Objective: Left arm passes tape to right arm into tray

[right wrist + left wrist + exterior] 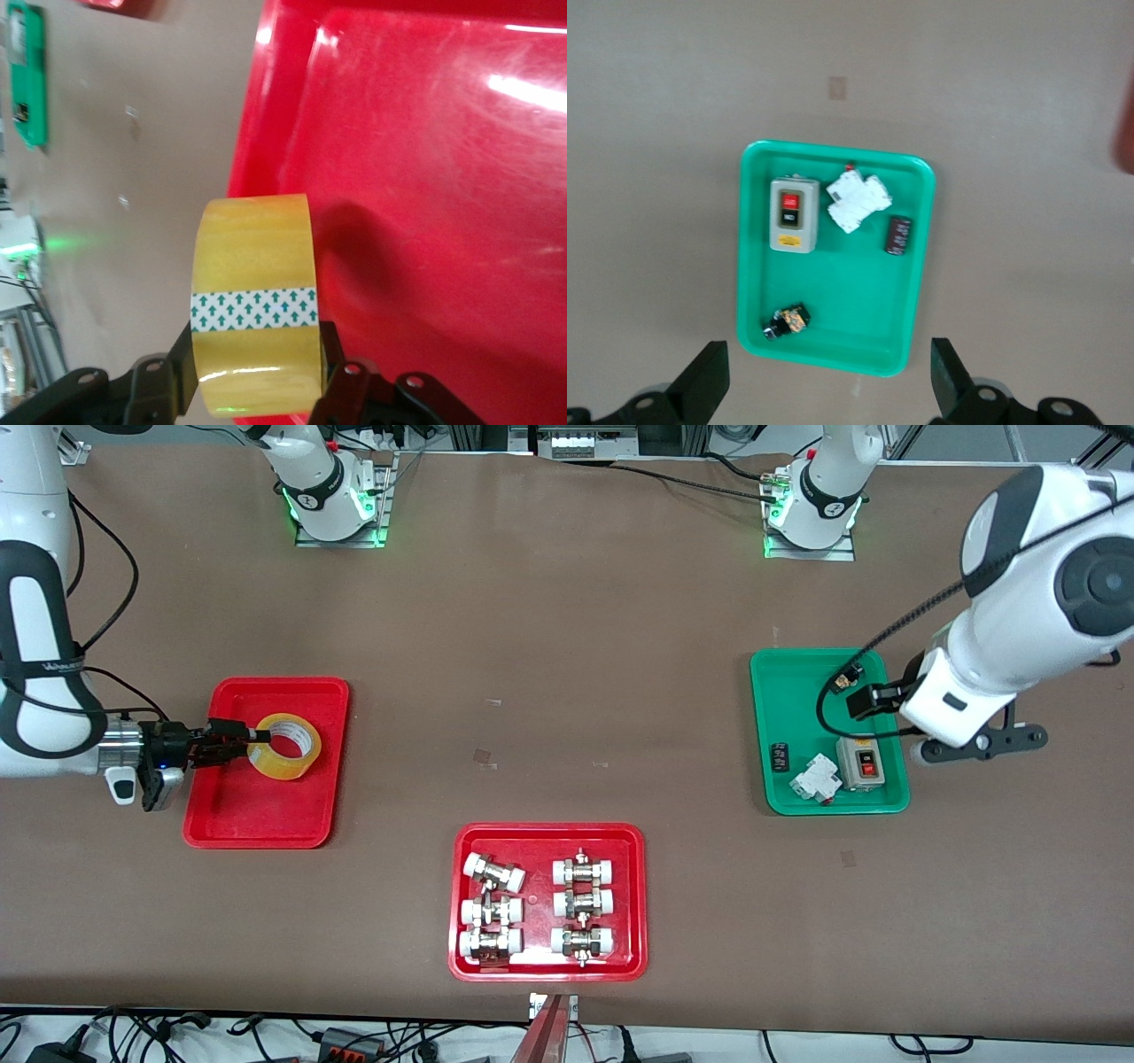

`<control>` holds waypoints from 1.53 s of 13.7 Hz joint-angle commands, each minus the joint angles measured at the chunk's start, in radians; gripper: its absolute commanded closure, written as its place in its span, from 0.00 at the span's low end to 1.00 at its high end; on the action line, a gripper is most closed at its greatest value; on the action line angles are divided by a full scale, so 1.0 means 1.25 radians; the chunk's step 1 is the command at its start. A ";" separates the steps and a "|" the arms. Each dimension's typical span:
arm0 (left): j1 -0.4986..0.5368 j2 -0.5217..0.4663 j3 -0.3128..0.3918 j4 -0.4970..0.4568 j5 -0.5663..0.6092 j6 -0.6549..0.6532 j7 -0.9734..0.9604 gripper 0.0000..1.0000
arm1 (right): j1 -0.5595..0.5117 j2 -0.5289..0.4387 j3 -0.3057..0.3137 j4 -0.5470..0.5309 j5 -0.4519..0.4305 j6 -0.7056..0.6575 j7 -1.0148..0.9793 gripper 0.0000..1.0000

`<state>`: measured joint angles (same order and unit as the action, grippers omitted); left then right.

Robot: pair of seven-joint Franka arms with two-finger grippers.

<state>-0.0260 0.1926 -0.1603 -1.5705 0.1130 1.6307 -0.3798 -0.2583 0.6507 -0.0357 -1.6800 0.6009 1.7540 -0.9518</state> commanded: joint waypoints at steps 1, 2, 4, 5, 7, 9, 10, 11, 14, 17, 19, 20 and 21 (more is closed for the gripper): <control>-0.065 -0.050 0.148 -0.002 -0.073 0.020 0.046 0.00 | 0.013 -0.025 0.010 -0.032 -0.053 0.061 -0.035 0.00; -0.055 -0.066 0.147 -0.008 -0.105 -0.019 0.095 0.00 | 0.029 -0.036 0.010 -0.044 -0.078 0.096 -0.041 0.00; -0.055 -0.105 0.139 -0.042 -0.104 -0.047 0.230 0.00 | 0.059 -0.066 0.009 -0.076 -0.133 0.165 -0.041 0.00; -0.055 -0.129 0.139 -0.069 -0.104 -0.041 0.234 0.00 | 0.073 -0.086 0.009 -0.092 -0.156 0.192 -0.039 0.00; -0.054 -0.133 0.141 -0.076 -0.104 -0.031 0.231 0.00 | 0.117 -0.137 0.004 -0.122 -0.215 0.250 -0.015 0.00; -0.047 -0.132 0.139 -0.071 -0.101 -0.026 0.173 0.00 | 0.148 -0.184 0.004 -0.123 -0.313 0.266 0.069 0.00; -0.050 -0.139 0.128 -0.068 -0.103 -0.045 0.170 0.00 | 0.160 -0.213 0.004 -0.122 -0.362 0.265 0.134 0.00; -0.049 -0.141 0.112 -0.067 -0.103 -0.061 0.162 0.00 | 0.178 -0.243 0.004 -0.122 -0.394 0.256 0.193 0.00; -0.048 -0.141 0.105 -0.062 -0.101 -0.049 0.160 0.00 | 0.210 -0.337 0.005 -0.122 -0.422 0.169 0.363 0.00; -0.049 -0.139 0.105 -0.062 -0.103 -0.026 0.161 0.00 | 0.262 -0.444 0.008 -0.122 -0.467 0.067 0.606 0.00; -0.048 -0.139 0.105 -0.062 -0.103 -0.023 0.164 0.00 | 0.278 -0.513 0.011 -0.122 -0.476 0.002 0.673 0.00; -0.048 -0.141 0.106 -0.063 -0.103 -0.026 0.165 0.00 | 0.278 -0.544 0.011 -0.122 -0.476 -0.024 0.688 0.00; -0.048 -0.141 0.105 -0.064 -0.103 -0.029 0.166 0.00 | 0.277 -0.567 0.013 -0.122 -0.476 -0.041 0.701 0.00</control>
<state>-0.0911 0.0411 -0.0250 -1.6318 -0.0063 1.5903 -0.1726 0.0871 0.0256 -0.0167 -1.7892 0.0227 1.7326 -0.1211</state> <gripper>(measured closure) 0.000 0.000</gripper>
